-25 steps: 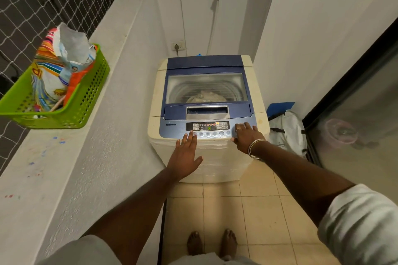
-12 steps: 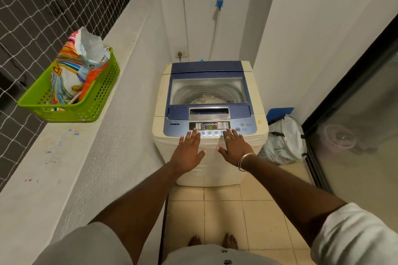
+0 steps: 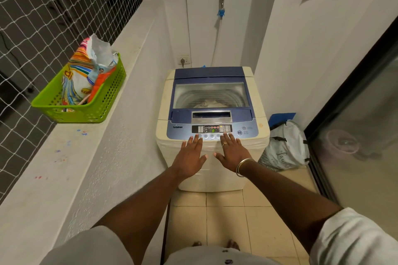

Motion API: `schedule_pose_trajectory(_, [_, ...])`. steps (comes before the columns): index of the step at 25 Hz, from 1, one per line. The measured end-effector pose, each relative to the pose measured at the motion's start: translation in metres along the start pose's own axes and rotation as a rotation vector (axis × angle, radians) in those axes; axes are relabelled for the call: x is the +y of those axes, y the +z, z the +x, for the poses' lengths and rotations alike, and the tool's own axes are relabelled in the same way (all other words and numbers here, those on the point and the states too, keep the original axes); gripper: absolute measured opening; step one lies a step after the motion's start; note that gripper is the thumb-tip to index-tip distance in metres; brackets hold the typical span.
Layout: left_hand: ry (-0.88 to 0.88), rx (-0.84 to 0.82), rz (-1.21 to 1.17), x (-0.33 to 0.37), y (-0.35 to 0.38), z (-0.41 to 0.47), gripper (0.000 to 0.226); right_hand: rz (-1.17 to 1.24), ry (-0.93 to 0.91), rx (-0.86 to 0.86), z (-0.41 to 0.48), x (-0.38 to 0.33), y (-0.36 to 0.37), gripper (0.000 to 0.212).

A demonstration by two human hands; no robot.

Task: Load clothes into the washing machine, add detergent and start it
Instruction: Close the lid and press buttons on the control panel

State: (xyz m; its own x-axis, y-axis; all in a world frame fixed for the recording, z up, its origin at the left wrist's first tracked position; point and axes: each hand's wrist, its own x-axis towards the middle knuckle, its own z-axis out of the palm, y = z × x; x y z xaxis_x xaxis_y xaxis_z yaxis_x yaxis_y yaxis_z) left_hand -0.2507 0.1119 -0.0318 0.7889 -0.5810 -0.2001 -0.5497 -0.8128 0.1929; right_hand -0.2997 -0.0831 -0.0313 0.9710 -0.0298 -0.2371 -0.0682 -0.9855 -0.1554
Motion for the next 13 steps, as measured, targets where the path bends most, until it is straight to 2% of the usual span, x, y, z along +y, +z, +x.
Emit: schedule_pose_trajectory(13, [0.015, -0.001, 0.014, -0.0012, 0.0009, 0.0019, 0.071, -0.036, 0.003, -0.023, -0.0032, -0.0038, 0.0018, 0.078])
